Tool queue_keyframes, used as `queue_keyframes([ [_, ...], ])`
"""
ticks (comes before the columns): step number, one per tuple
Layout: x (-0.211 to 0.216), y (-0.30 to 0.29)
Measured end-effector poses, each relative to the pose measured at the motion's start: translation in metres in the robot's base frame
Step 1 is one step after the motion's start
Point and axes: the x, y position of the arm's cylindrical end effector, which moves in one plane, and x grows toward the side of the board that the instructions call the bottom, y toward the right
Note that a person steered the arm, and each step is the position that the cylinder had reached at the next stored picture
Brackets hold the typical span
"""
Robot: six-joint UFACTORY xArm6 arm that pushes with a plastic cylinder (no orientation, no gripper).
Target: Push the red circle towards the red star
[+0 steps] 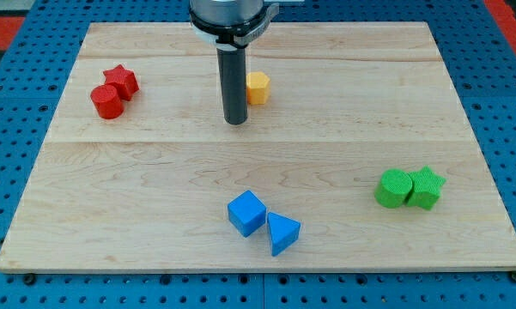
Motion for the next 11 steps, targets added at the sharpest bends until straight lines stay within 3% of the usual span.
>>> queue_keyframes([
  [1, 0.002, -0.001],
  [3, 0.044, -0.102],
  [5, 0.008, -0.216],
  [7, -0.015, -0.192],
  [10, -0.021, -0.08],
  [11, -0.034, -0.108],
])
